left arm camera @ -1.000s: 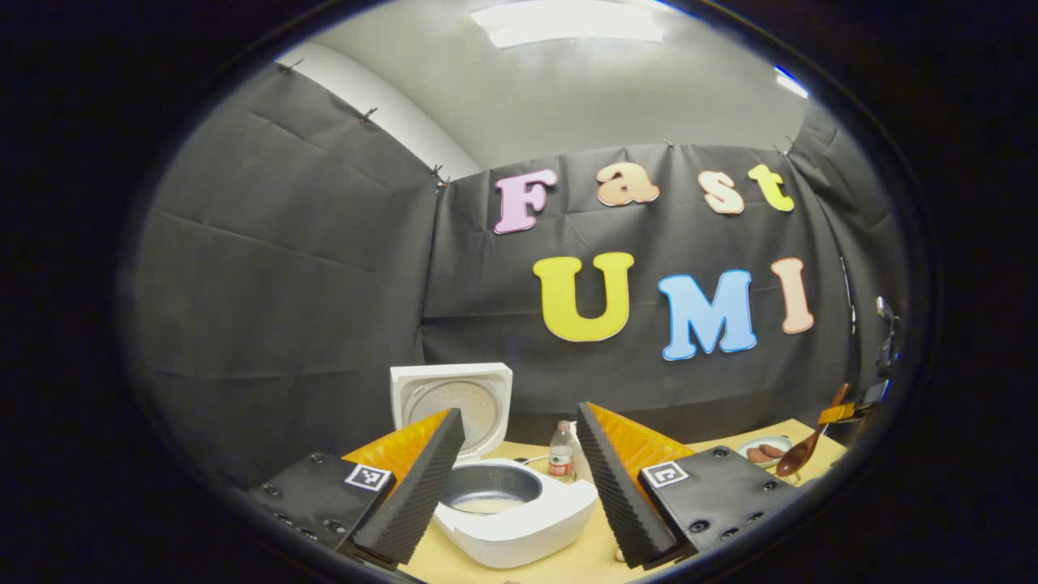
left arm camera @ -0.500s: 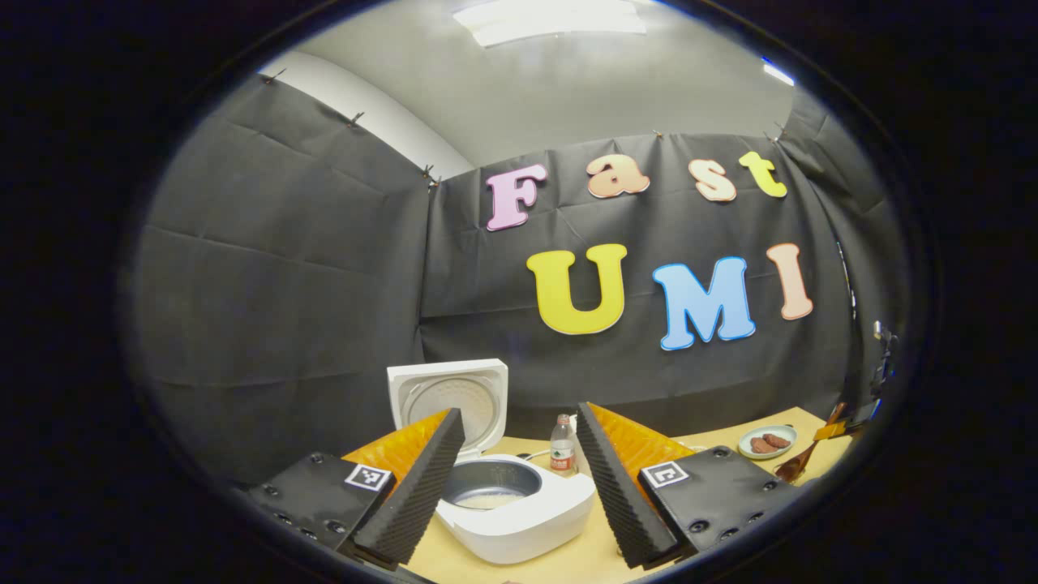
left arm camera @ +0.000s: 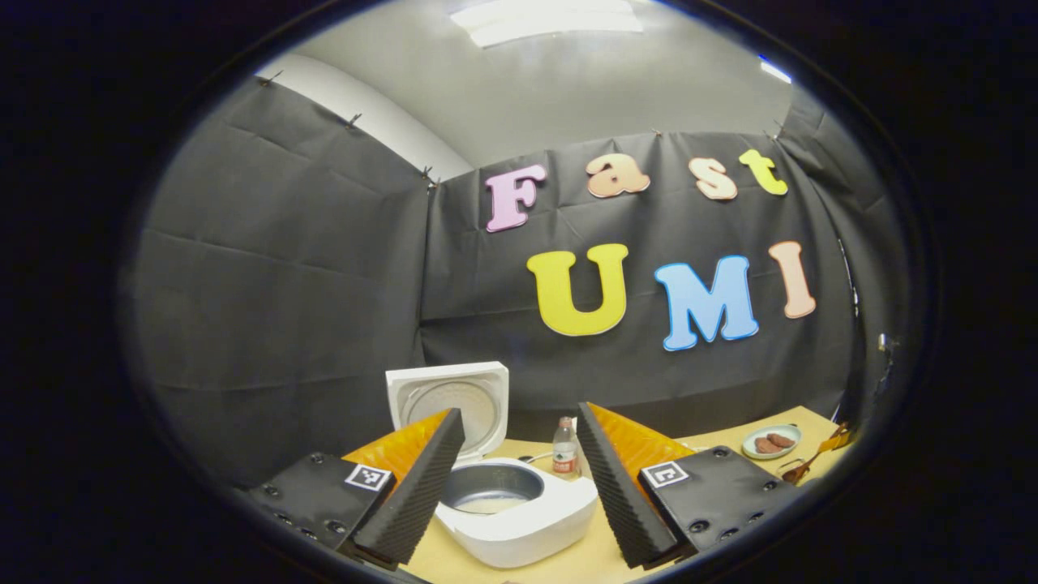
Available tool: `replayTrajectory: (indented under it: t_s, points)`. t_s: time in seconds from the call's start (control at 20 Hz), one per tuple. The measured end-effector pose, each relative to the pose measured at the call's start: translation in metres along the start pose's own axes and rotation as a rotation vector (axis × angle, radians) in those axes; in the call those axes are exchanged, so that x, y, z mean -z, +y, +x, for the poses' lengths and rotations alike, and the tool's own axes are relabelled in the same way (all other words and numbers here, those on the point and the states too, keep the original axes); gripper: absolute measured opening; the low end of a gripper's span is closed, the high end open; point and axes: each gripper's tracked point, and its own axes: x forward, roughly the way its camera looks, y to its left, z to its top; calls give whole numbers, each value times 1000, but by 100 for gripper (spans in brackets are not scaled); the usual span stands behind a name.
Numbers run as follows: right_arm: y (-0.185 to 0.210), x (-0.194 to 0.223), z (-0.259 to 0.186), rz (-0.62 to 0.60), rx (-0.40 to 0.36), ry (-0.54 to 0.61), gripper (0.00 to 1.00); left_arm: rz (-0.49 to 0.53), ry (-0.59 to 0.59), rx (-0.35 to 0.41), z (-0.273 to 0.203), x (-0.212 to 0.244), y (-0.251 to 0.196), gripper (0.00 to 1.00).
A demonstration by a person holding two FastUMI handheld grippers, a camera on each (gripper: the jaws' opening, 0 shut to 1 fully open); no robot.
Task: Close the left gripper, press the button to open the rice cooker; take a wooden spoon from the chopstick holder with the right hand, scoop a spoonful of rice and pour it into the rice cooker, then put the wooden spoon back into the chopstick holder.
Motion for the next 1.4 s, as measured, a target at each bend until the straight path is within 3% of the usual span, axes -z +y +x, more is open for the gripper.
replayTrajectory:
  t_s: [0.05, 0.1, 0.15, 0.2, 0.25, 0.45, 0.75, 1.0, 1.4]
  points:
    - [-3, -9, -5, -20, 11, -17, 32, -3, -1, 2, 3, 0, 0, 96]
    - [-3, -17, -10, -27, 15, -37, 53, -8, -2, 4, 7, 0, 0, 96]
    - [-4, -26, -16, -30, 23, -64, 63, -10, -4, 7, 10, 0, -1, 99]
    - [-7, -40, -21, -42, 48, -96, 85, -9, -5, 4, 15, 0, 2, 99]
    - [-8, -52, -30, -60, 62, -139, 96, -5, -7, -4, 20, -1, 4, 99]
    - [7, -99, -64, -176, 93, -259, 99, 10, -9, -38, 47, -2, 20, 96]
    - [34, -139, -110, -231, 111, -397, 99, 42, -28, -170, 111, -14, 74, 97]
    - [49, -142, -134, -280, 148, -442, 99, 33, -34, -214, 173, -27, 110, 95]
    - [68, -122, -159, -313, 214, -463, 99, -41, 8, -202, 275, -25, 140, 96]
